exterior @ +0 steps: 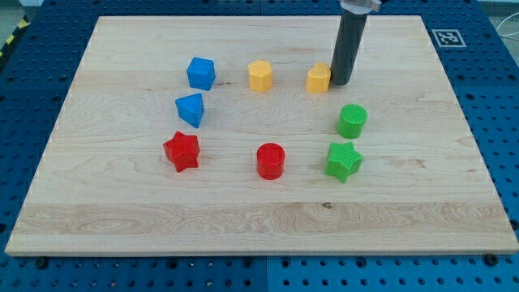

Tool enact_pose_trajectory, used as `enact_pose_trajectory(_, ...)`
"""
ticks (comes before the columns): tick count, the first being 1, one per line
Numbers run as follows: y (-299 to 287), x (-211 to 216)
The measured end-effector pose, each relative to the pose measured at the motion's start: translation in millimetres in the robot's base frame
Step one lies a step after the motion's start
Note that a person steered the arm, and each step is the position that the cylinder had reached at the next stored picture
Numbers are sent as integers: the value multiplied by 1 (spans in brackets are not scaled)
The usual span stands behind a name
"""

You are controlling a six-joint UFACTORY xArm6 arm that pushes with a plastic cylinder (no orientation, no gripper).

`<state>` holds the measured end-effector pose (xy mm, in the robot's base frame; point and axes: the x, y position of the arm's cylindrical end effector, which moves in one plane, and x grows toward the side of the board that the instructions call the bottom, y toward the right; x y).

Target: Slide the green circle left a bit

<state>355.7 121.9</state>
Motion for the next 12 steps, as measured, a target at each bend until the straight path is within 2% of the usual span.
enact_pose_trajectory(1,8,-11)
enact_pose_trajectory(2,40,-28)
enact_pose_trajectory(3,71,-17)
enact_pose_trajectory(5,106,47)
enact_pose_trajectory(6,109,82)
enact_pose_trajectory(7,103,92)
enact_pose_trajectory(9,59,95)
enact_pose_trajectory(11,42,119)
enact_pose_trajectory(12,40,104)
